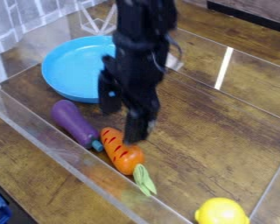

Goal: Put the lemon on the blue tray

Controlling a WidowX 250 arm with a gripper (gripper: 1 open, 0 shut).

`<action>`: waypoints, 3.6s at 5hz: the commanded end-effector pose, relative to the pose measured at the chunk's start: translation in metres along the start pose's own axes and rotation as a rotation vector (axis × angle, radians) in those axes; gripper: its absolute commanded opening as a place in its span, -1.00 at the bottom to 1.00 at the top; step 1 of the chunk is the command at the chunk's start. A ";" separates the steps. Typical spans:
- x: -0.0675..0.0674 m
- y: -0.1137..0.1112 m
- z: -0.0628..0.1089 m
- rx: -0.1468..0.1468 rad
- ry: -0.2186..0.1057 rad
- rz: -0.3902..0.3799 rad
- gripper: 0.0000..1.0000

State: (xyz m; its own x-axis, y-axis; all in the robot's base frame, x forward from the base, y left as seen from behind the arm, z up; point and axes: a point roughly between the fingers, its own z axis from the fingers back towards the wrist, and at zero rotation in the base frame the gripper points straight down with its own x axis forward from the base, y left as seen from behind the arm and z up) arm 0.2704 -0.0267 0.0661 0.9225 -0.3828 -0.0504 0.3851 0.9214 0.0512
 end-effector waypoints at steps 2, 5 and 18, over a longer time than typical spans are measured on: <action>0.015 -0.035 -0.019 0.050 -0.033 -0.198 1.00; 0.037 -0.077 -0.031 0.079 0.011 -0.192 1.00; 0.087 -0.119 -0.021 0.086 0.024 -0.230 -1.00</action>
State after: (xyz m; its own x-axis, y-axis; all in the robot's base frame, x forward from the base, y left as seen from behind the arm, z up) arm 0.2979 -0.1596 0.0208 0.8154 -0.5609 -0.1431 0.5767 0.8085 0.1169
